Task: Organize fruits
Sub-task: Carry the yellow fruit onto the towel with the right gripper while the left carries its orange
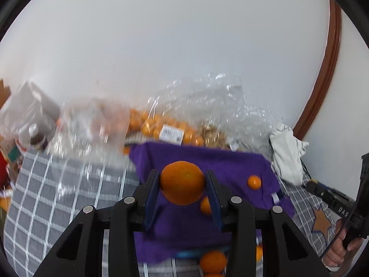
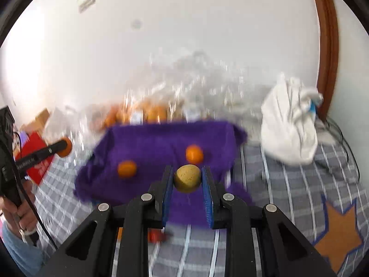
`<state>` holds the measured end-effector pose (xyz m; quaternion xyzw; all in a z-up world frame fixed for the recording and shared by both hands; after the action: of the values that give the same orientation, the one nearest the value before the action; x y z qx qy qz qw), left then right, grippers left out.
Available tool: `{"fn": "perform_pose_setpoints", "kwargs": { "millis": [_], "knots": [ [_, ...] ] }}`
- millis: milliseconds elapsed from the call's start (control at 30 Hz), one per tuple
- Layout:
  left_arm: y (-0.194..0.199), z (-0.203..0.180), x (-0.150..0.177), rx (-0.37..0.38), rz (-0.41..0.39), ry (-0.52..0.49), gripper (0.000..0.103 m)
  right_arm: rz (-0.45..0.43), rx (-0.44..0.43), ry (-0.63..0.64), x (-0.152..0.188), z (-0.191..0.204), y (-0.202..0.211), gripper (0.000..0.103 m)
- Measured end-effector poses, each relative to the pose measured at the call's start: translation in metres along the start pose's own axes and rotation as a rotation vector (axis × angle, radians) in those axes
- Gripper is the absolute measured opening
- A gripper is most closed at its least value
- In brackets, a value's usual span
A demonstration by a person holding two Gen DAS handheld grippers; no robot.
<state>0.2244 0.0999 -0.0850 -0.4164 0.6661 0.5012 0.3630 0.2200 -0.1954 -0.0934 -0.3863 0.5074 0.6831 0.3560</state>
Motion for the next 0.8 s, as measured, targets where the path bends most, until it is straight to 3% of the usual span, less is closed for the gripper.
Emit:
{"fn": "perform_pose_setpoints", "kwargs": {
  "millis": [167, 467, 633, 800],
  "knots": [
    [-0.041, -0.01, -0.011, 0.005, 0.0, -0.006, 0.038, -0.03, 0.053, -0.006, -0.015, -0.012, -0.036, 0.025],
    [-0.119, 0.008, 0.033, -0.049, 0.166, -0.053, 0.038, 0.089, 0.037, -0.019, 0.036, -0.03, -0.082, 0.024],
    [-0.132, 0.018, 0.049, -0.035, 0.249, 0.01, 0.038, 0.13, 0.028, 0.008, 0.055, -0.03, -0.095, 0.025],
    [-0.135, 0.019, 0.056, -0.062, 0.265, 0.004, 0.038, 0.144, 0.03, 0.006, 0.065, -0.033, -0.103, 0.025]
  ]
}}
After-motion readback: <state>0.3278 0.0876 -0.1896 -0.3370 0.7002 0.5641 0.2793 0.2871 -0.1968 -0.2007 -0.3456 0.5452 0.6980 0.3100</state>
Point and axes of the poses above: each gripper's, at about its wrist camera, not at the fingertips, and y roughly against the way its jaws point, z to its left, x to its underside, the point moved 2 cm from there along -y, roughly the way its jaws point, and after that the axes turned 15 degrees about -z, right-handed, at the moved point
